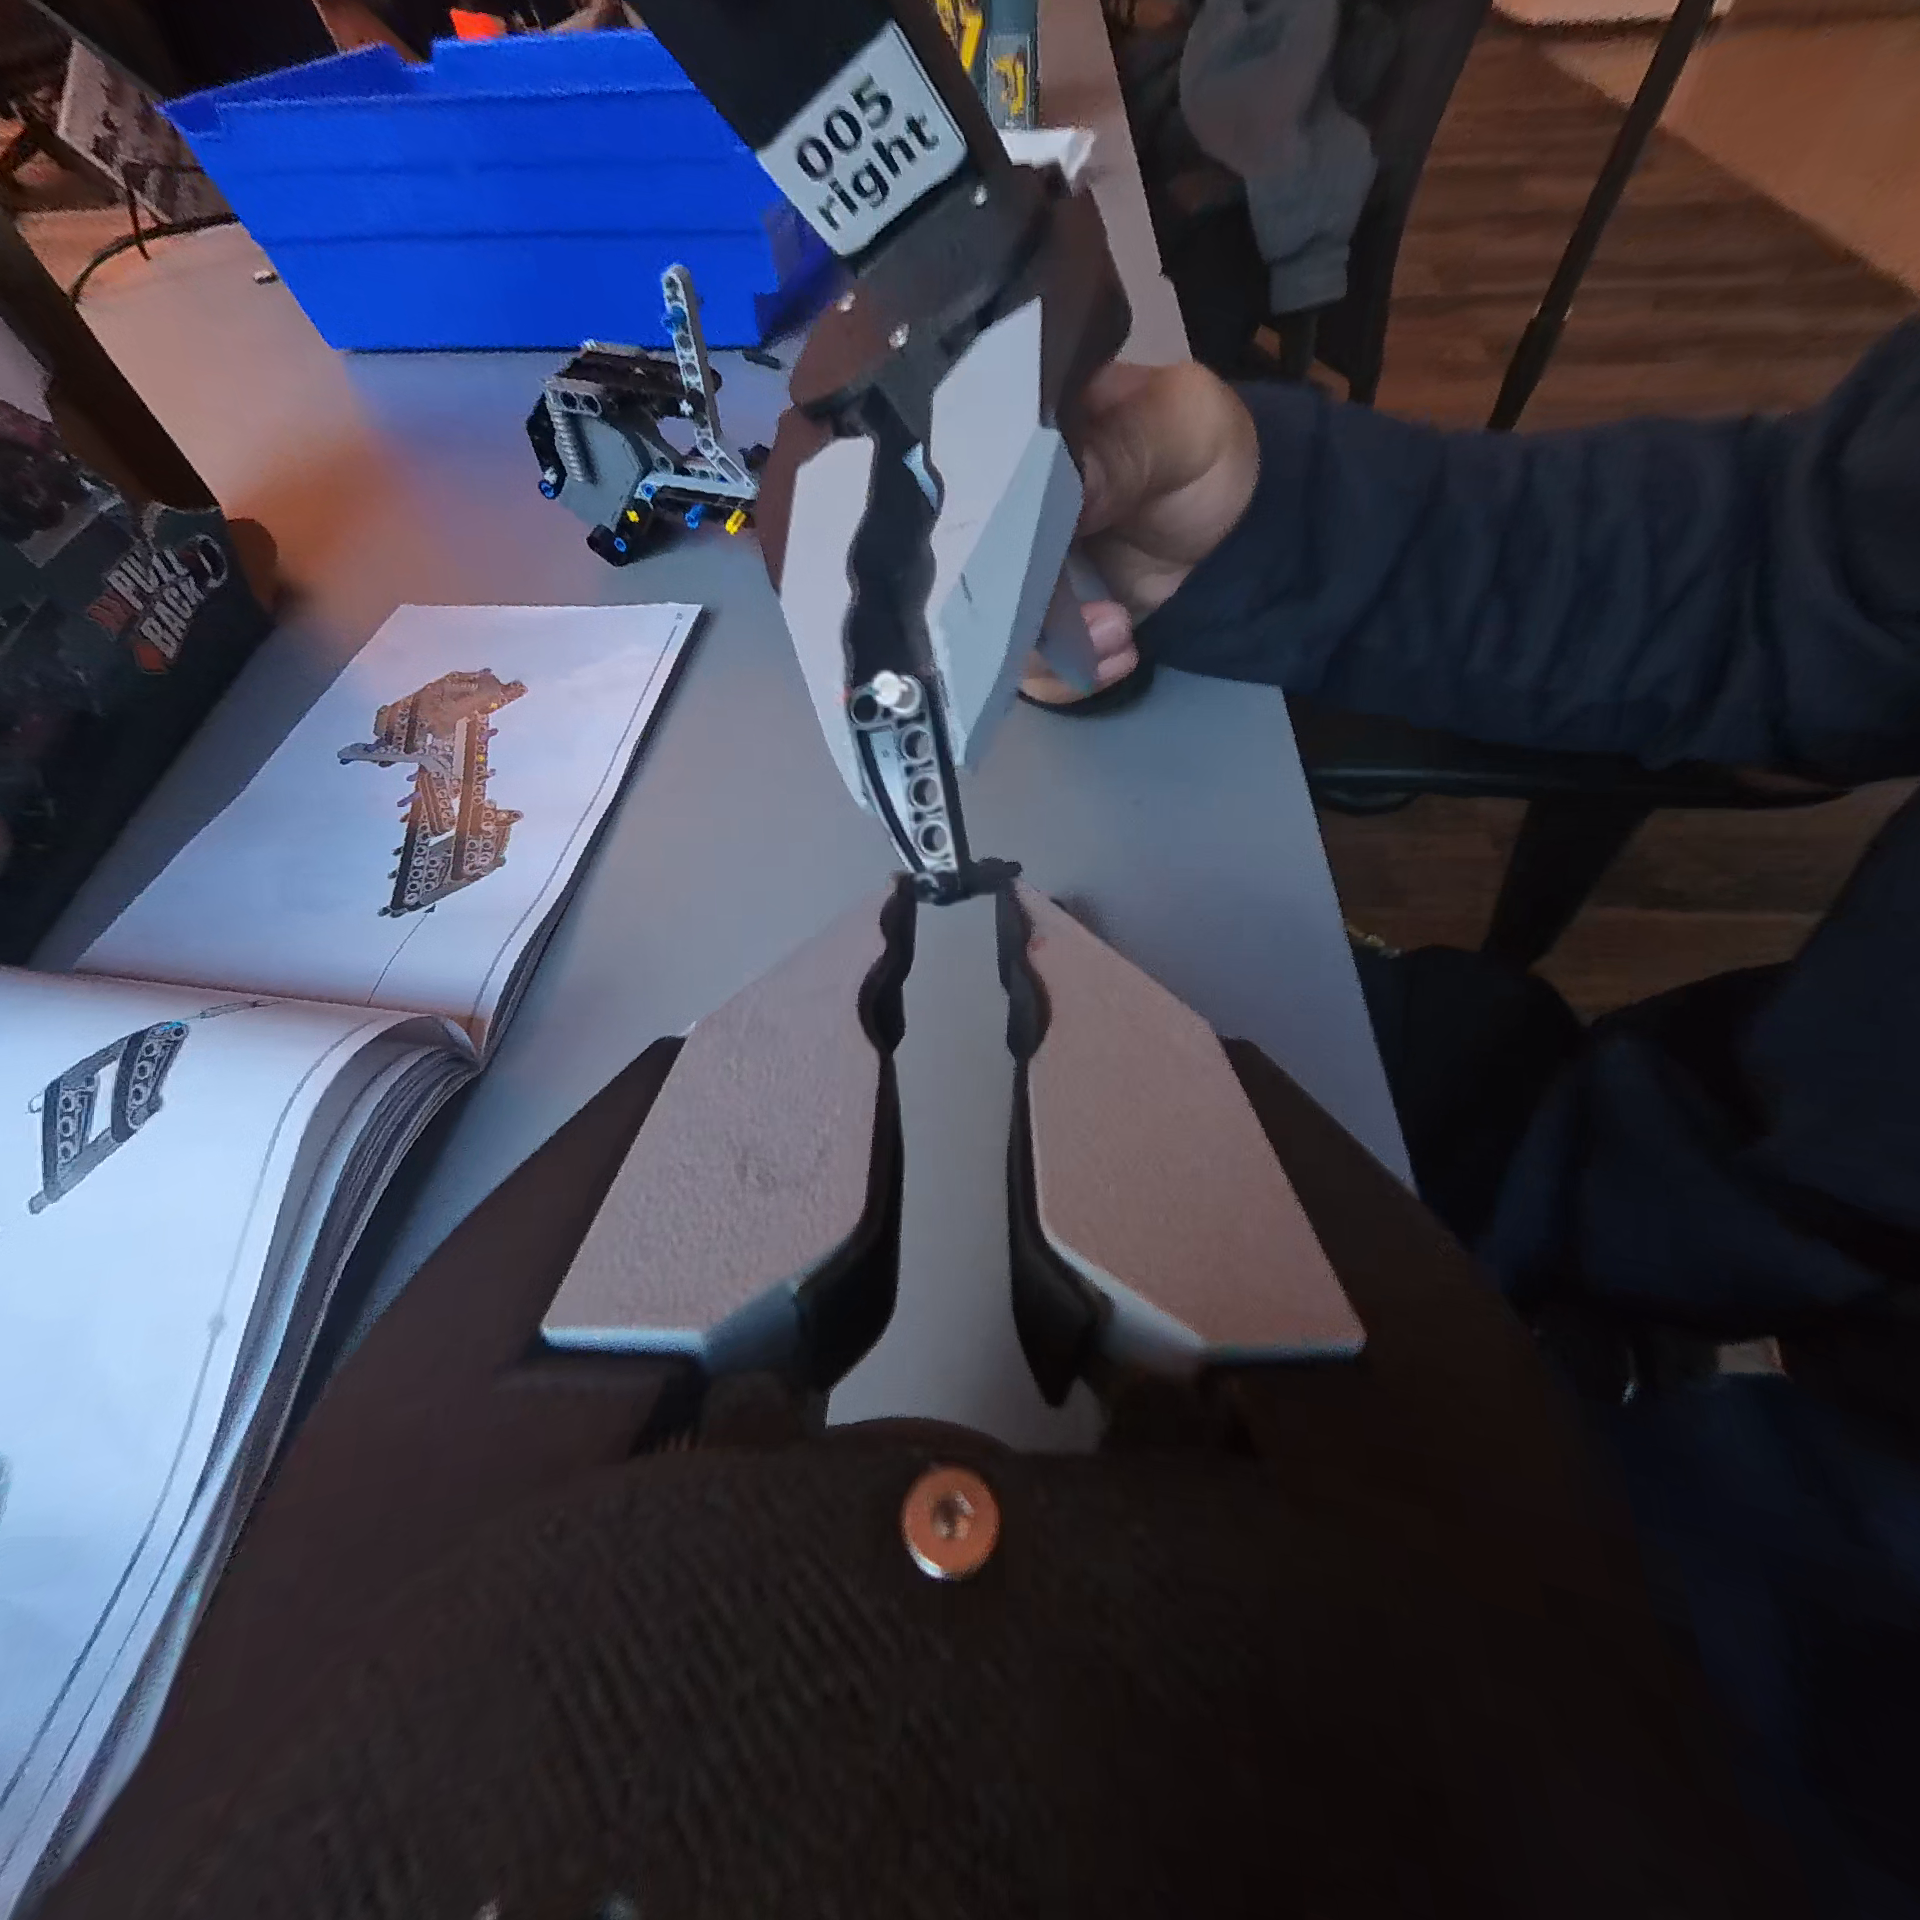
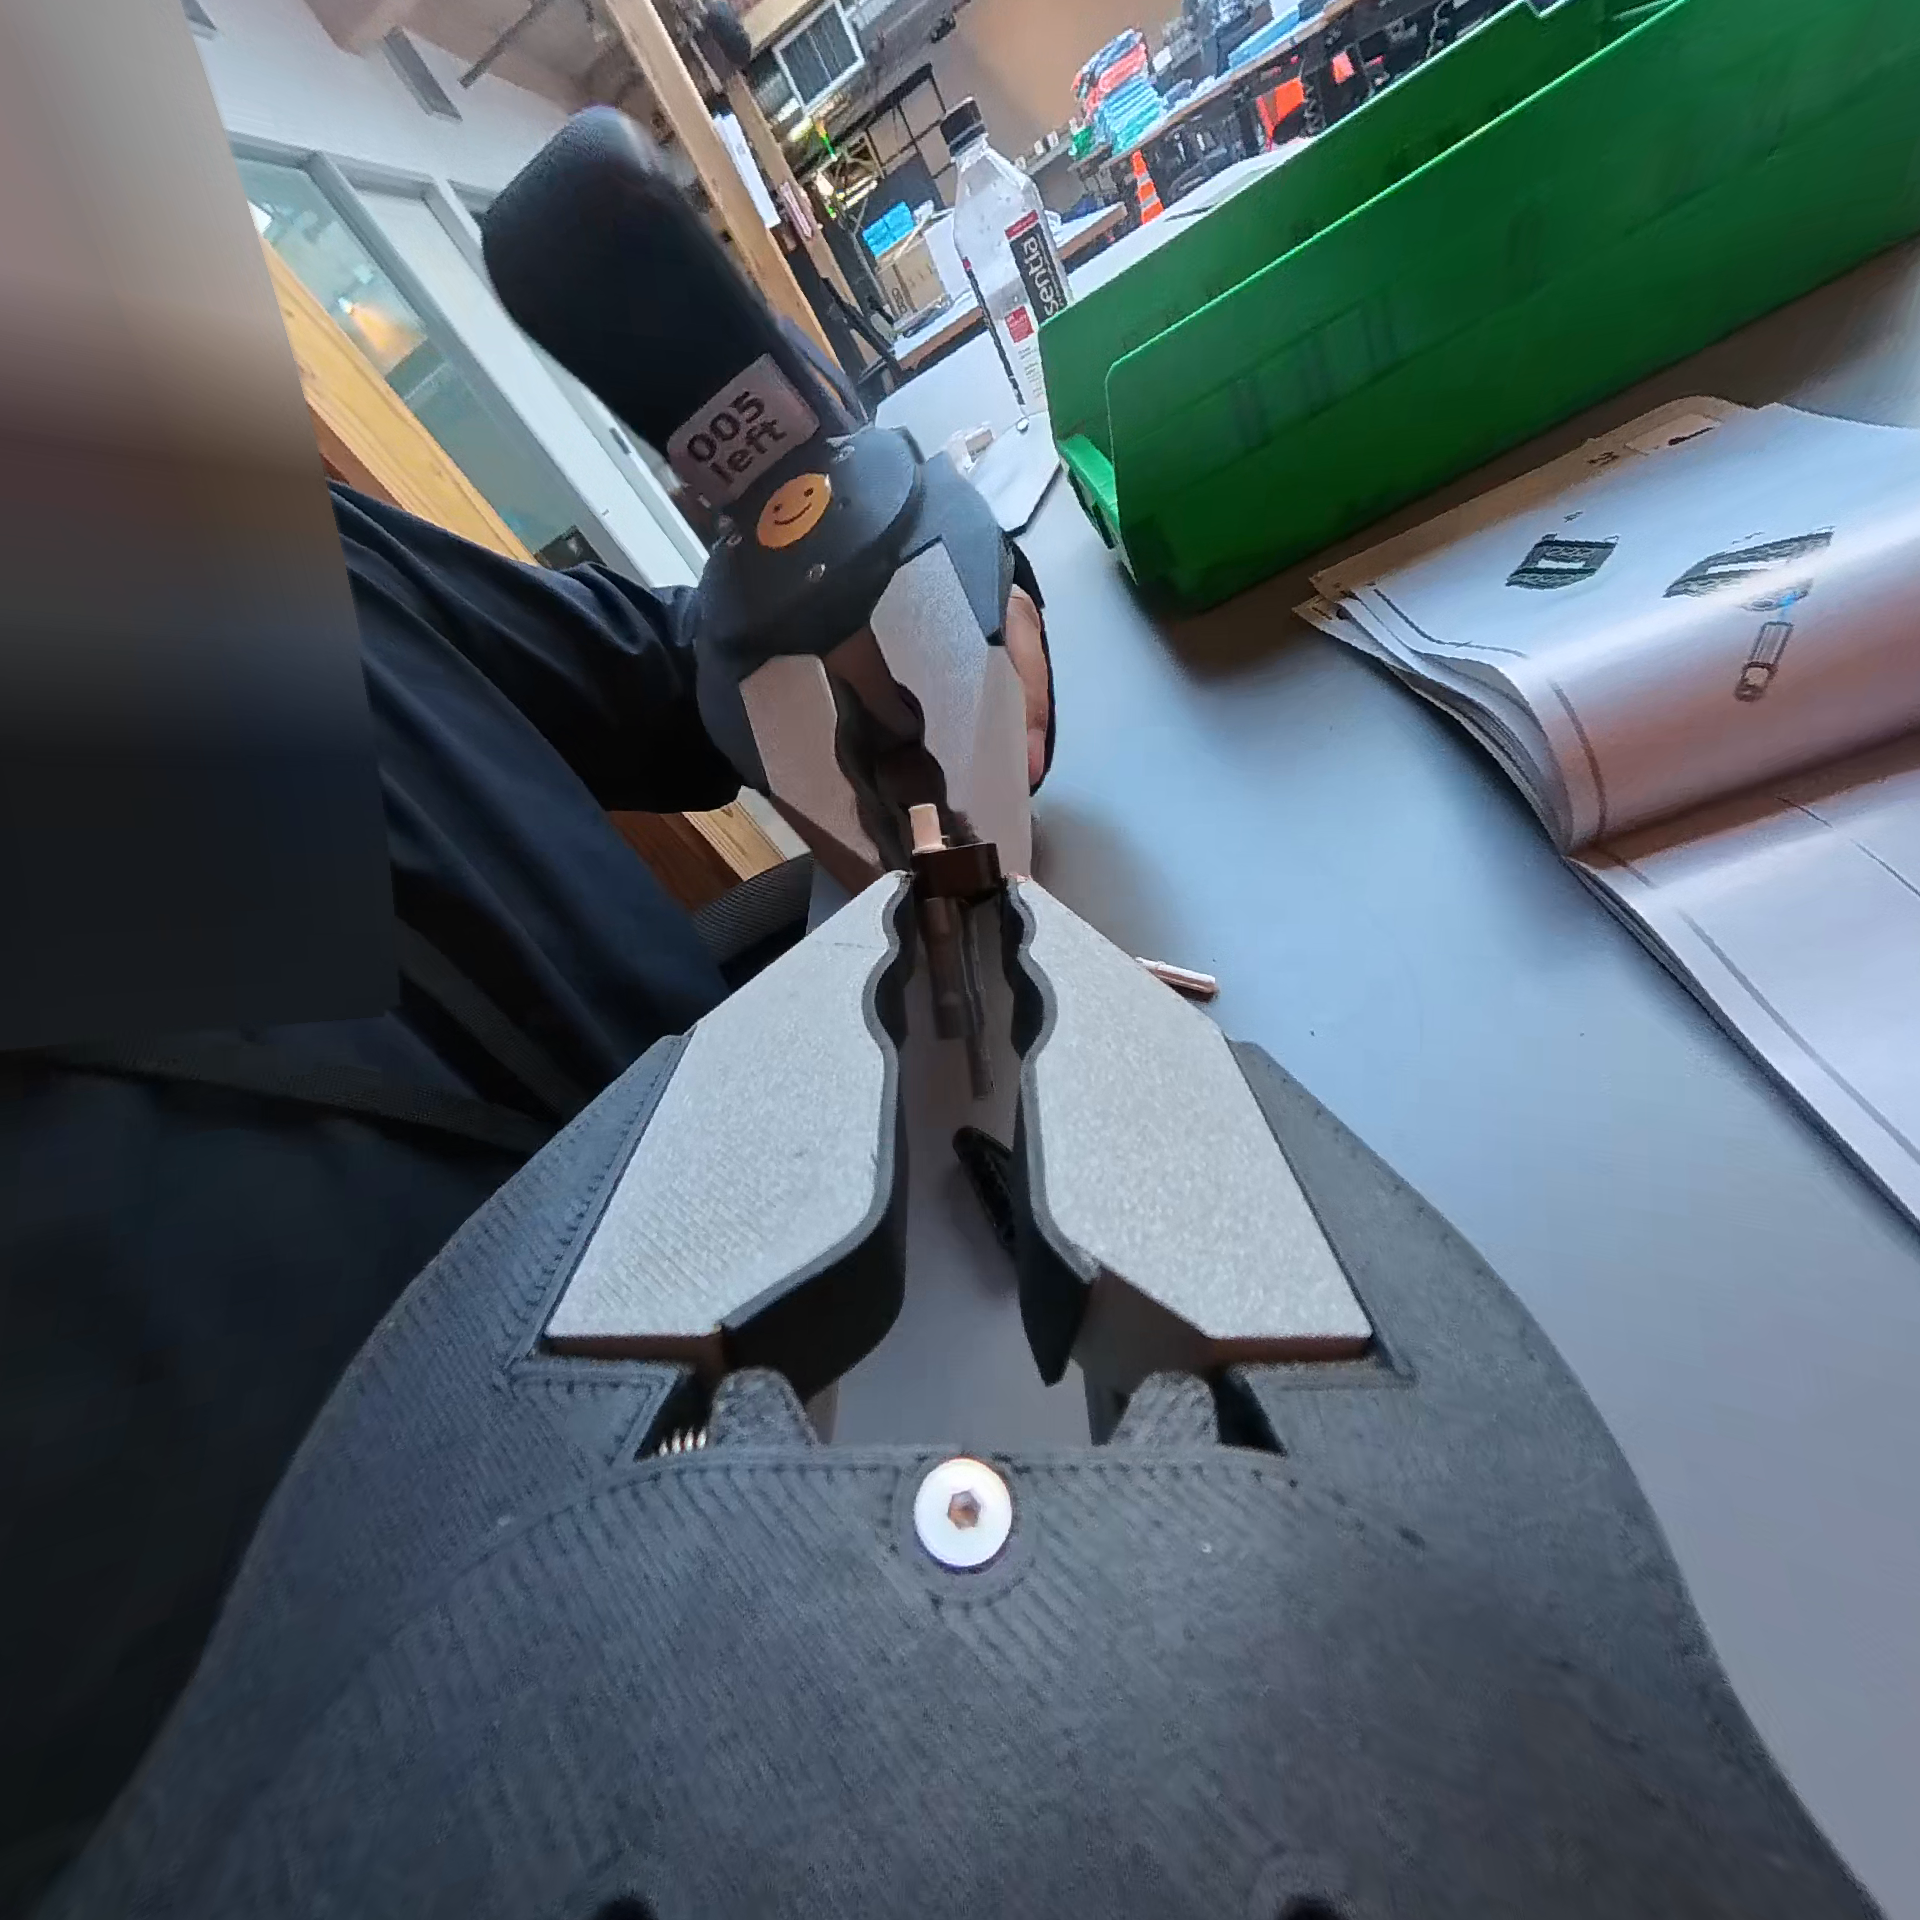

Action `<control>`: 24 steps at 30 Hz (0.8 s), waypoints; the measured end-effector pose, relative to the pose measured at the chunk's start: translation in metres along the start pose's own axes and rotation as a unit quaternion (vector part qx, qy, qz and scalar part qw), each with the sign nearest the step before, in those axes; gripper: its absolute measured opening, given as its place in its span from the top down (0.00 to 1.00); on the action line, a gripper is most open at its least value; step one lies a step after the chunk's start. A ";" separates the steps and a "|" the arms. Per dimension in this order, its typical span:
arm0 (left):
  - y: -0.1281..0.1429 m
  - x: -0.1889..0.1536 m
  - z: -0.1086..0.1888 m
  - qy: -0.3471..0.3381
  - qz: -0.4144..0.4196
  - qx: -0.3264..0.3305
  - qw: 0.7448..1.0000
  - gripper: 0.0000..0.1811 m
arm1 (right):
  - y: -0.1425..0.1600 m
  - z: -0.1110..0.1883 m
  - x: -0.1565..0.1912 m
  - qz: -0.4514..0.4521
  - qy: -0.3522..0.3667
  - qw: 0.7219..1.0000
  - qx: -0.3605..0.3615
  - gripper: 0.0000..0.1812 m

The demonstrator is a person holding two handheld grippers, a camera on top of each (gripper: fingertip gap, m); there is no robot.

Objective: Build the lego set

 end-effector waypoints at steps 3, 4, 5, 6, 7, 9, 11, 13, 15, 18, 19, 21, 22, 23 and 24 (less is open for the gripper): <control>-0.002 0.002 0.001 0.001 0.007 -0.012 1.000 0.95 | 0.000 0.000 0.000 0.000 0.000 1.000 -0.006 0.93; -0.002 0.002 0.001 0.005 0.009 -0.015 1.000 0.95 | -0.001 0.000 0.001 0.004 -0.001 1.000 -0.006 0.93; -0.002 0.002 0.001 0.012 0.015 -0.015 1.000 0.95 | 0.000 0.000 0.002 0.008 -0.001 1.000 -0.004 0.93; -0.002 0.001 0.002 0.020 0.022 -0.013 0.999 0.95 | 0.001 0.000 0.003 0.010 -0.004 1.000 -0.001 0.93; -0.002 0.000 0.002 0.030 0.030 -0.013 0.999 0.96 | 0.002 0.001 0.005 0.010 -0.011 1.000 0.004 0.93; -0.003 0.000 0.003 0.034 0.041 -0.016 0.998 0.98 | 0.005 0.002 0.010 0.016 -0.031 0.999 0.023 0.96; -0.003 -0.001 0.002 0.035 0.043 -0.008 0.998 0.98 | 0.007 0.003 0.014 0.037 -0.032 0.998 0.038 0.96; -0.001 -0.003 0.000 0.032 0.042 0.008 0.999 0.98 | 0.009 0.003 0.013 0.047 -0.024 0.997 0.054 0.96; 0.002 -0.004 -0.003 0.030 0.049 0.027 0.998 0.98 | 0.012 0.005 0.011 0.043 -0.017 0.996 0.075 0.96; 0.004 -0.004 -0.004 0.027 0.061 0.049 0.997 0.98 | 0.014 0.005 0.010 0.060 0.011 0.993 0.100 0.90; 0.005 -0.004 -0.005 0.024 0.061 0.057 0.996 0.98 | 0.014 0.005 0.010 0.071 0.031 0.991 0.109 0.89; 0.007 -0.003 -0.006 0.019 0.060 0.070 0.996 0.98 | 0.013 0.004 0.012 0.092 0.050 0.987 0.124 0.90; 0.007 -0.002 -0.007 0.019 0.064 0.073 0.995 0.98 | 0.013 0.002 0.013 0.104 0.062 0.984 0.128 0.92; 0.006 -0.002 -0.008 0.021 0.070 0.075 0.995 0.98 | 0.013 0.001 0.014 0.119 0.075 0.981 0.135 0.93; 0.006 -0.003 -0.008 0.022 0.073 0.078 0.994 0.98 | 0.013 0.002 0.018 0.135 0.087 0.977 0.142 0.93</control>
Point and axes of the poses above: each gripper's, where its closed fingertips meet, z back along the fingers, y out of its underside, x = y × z across the jaws, the point moved 8 cm from there along z, back along the fingers, and after that the axes turned 11 degrees about -x, right-handed, at the moved point
